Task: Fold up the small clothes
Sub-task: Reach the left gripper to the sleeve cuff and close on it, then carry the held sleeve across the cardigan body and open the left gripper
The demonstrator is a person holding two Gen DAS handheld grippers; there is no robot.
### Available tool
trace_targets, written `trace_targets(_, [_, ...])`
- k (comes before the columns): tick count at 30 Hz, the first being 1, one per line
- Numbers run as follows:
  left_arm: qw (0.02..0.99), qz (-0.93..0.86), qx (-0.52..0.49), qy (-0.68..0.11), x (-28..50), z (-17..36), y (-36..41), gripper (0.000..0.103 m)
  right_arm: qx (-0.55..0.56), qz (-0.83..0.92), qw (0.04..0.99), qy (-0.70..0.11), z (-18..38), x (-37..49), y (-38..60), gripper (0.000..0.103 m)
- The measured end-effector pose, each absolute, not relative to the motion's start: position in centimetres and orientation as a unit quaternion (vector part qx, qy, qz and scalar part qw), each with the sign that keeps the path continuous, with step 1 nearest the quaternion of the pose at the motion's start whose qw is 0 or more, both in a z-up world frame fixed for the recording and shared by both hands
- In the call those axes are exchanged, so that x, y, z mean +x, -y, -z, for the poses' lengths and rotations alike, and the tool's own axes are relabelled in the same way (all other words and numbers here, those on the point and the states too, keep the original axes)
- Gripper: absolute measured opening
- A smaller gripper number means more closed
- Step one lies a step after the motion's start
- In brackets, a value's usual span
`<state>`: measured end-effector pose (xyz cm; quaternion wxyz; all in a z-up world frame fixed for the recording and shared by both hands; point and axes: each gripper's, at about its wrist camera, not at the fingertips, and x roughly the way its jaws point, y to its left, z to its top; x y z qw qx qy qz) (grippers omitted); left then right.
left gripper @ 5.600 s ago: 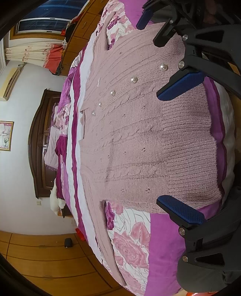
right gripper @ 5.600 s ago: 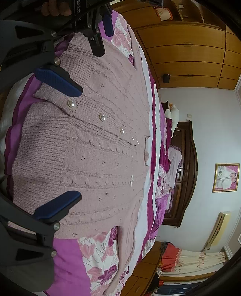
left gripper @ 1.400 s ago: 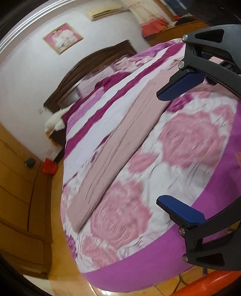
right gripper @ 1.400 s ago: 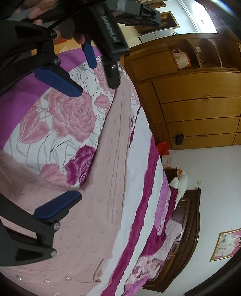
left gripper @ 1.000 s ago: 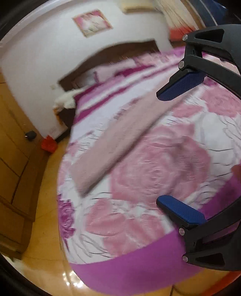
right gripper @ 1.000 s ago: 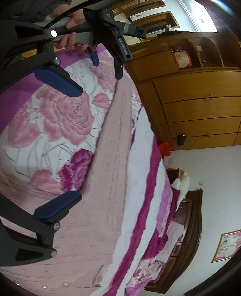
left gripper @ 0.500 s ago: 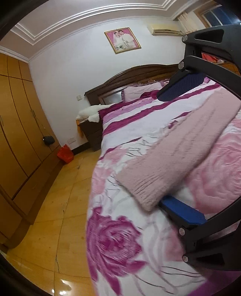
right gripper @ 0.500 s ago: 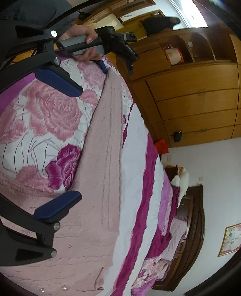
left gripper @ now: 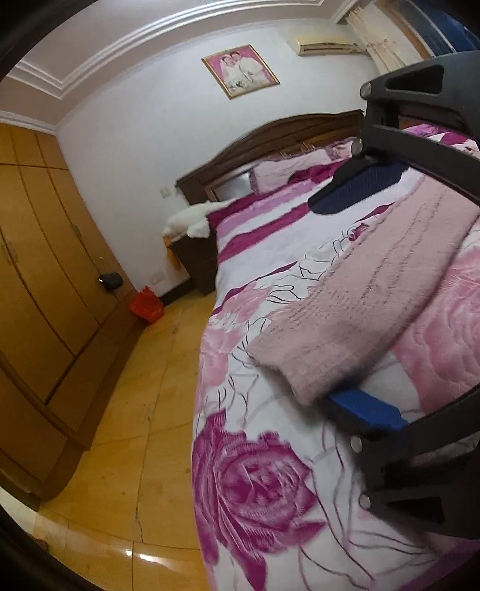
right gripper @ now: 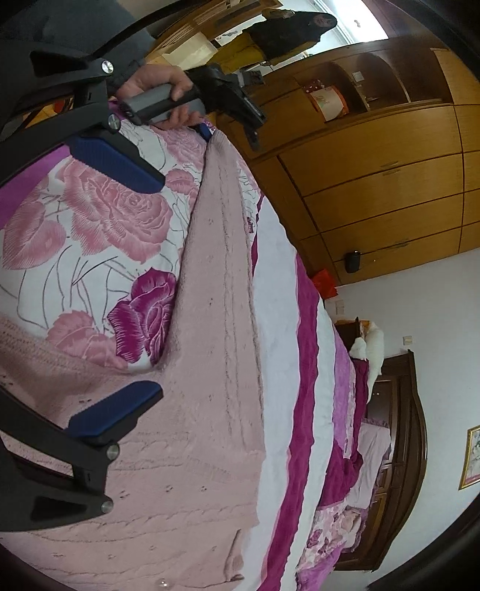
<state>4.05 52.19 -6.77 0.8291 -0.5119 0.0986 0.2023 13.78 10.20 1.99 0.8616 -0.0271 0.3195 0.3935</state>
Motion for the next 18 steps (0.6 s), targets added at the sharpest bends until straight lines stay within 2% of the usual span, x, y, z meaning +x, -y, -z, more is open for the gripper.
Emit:
trace_targets(1, [0.824,-0.208,-0.519,-0.095,3.8,7.0,-52.5,0.056,-0.027,-0.392,0.861,-0.322,-1.8,13.9,-10.1,0.103])
trace_targets(3, [0.808,-0.219,-0.538,-0.096,3.3,7.6,-53.3,0.026,-0.023,-0.39,0.859,-0.331,-1.7,14.2,-9.9,0.103])
trace_targets(4, [0.796,-0.226,-0.553,-0.097,3.1,8.2,-53.9,0.017,-0.022,-0.39,0.858,-0.333,-1.6,14.3,-9.9,0.103])
trace_targets(5, [0.787,-0.23,-0.564,-0.099,3.1,8.7,-54.2,0.001,-0.021,-0.39,0.858,-0.333,-1.6,14.4,-9.8,0.103])
trace_targets(8, [0.769,-0.229,-0.589,-0.094,2.7,9.7,-55.0,0.0,-0.023,-0.384,0.863,-0.327,-1.7,14.7,-9.4,0.103])
trace_targets(18, [0.8,-0.231,-0.544,-0.102,3.0,7.3,-53.9,0.0,-0.01,-0.357,0.873,-0.331,-1.5,16.3,-8.3,0.103])
